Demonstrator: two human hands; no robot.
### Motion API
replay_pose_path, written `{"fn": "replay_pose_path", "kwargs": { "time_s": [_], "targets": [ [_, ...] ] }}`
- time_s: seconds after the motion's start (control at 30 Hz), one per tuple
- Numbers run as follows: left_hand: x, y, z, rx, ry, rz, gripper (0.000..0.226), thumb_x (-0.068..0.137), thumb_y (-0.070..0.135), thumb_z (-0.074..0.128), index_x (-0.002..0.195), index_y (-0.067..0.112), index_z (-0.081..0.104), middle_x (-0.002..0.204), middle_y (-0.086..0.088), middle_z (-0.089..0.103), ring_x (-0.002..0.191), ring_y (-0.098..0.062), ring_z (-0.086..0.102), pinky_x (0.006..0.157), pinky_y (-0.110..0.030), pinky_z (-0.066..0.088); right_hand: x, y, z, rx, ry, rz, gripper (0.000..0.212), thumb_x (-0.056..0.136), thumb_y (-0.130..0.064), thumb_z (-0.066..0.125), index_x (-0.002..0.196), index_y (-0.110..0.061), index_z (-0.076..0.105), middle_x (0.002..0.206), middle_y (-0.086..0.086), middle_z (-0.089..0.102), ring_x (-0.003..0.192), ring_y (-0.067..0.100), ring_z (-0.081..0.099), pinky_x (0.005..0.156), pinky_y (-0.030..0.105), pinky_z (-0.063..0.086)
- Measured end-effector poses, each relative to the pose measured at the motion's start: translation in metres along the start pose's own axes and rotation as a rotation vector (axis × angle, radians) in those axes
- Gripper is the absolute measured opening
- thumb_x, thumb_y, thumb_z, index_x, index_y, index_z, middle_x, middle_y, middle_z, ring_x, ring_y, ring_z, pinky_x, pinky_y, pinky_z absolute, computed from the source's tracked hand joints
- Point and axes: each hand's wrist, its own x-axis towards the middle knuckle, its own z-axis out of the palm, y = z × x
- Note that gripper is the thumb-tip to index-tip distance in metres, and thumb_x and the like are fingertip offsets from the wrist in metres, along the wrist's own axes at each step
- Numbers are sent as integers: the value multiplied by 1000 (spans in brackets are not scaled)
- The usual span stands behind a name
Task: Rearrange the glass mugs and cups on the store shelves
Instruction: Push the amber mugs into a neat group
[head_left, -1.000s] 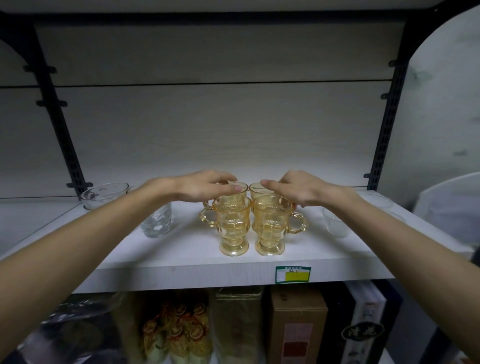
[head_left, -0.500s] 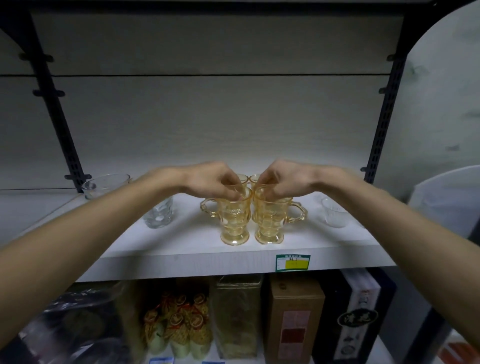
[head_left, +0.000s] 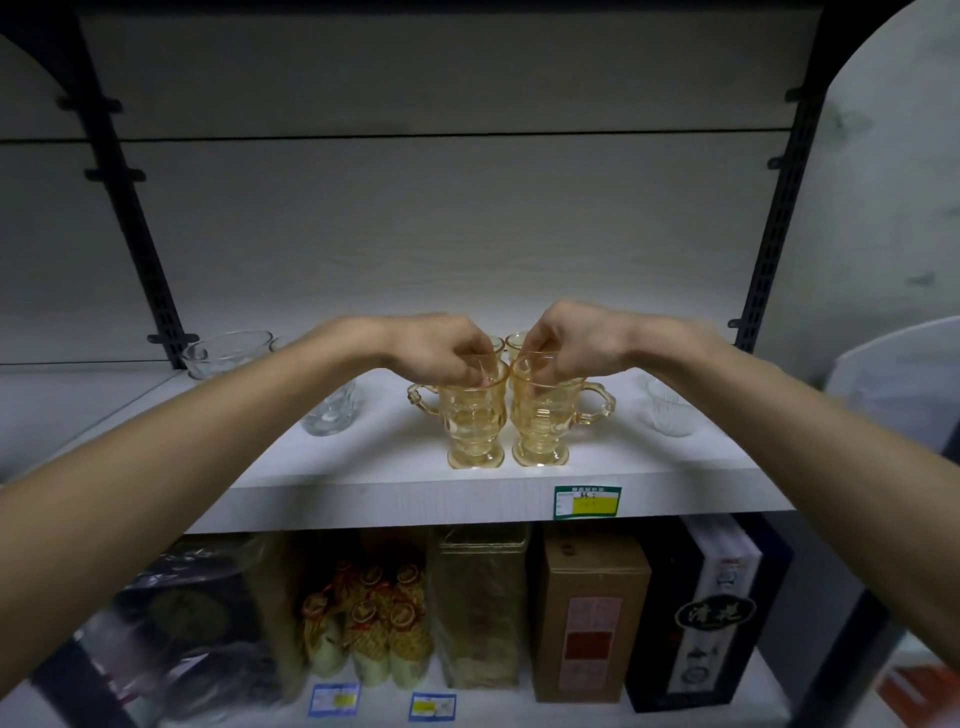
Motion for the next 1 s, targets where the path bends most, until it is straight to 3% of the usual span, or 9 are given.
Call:
{"fn": "replay_pose_path", "kwargs": {
  "time_s": [0.2,0.37,0.5,0.6,0.67,0.77,0.87,0.93,1.0],
  "targets": [
    [-5,3,0,13,-10,-4,5,99,14,59,97,12,64,88,-2,64,79,-18,56,68,-29,44,-6,-3,-2,-33,7,3,30,81,-26,84,107,-13,79,100,4,76,93,25,69,86,39,56],
    [-10,2,-2,-20,-18,-26,24,97,16,58,118,9,67,111,-8,70,102,-26,65,89,-42,53,-10,-5,-4,-18,-11,19,28,84,-21,80,111,-14,79,104,3,77,99,24,71,93,42,58],
    [-12,4,-4,-15,-6,-43,29,98,16,61,125,11,68,117,-4,71,108,-23,65,94,-37,53,-13,-7,-7,43,-1,34,41,87,-18,76,128,-14,71,124,2,73,113,19,68,102,34,53],
    [-19,6,-11,-40,90,-35,44,97,14,60,142,10,58,136,-4,65,124,-20,60,103,-34,48,-26,-1,-18,185,47,7,53,94,-16,71,145,-14,57,141,0,62,131,13,55,105,22,39],
    [-29,5,-18,-72,185,-30,50,99,15,59,148,10,51,141,-3,60,128,-18,56,104,-31,46,-37,7,-25,311,142,2,48,98,-12,65,144,-15,57,143,2,61,129,12,55,105,22,38],
    [-46,0,-23,-59,324,-44,42,100,25,62,139,12,59,133,-4,65,117,-21,62,100,-36,51,-54,15,-25,324,295,23,33,99,-15,63,132,-13,68,132,4,68,117,13,63,98,22,43],
    [-60,-11,-10,-34,457,-154,31,95,42,67,112,17,71,110,-1,73,93,-20,68,80,-36,56,-63,18,-12,131,408,72,23,94,-32,70,109,-16,76,105,-2,76,92,10,69,77,22,50],
    [-68,-15,1,-86,442,-195,35,89,55,69,101,22,70,101,4,74,85,-19,71,73,-40,60,-68,15,-3,127,392,99,29,91,-45,70,100,-18,77,93,-6,75,86,9,69,74,27,53],
    [-75,-11,9,-264,329,-210,47,83,67,70,102,24,70,100,6,73,86,-18,72,70,-40,64,-74,11,5,213,343,103,37,94,-50,65,103,-16,77,94,-4,76,89,13,71,80,31,56]
  ]
}}
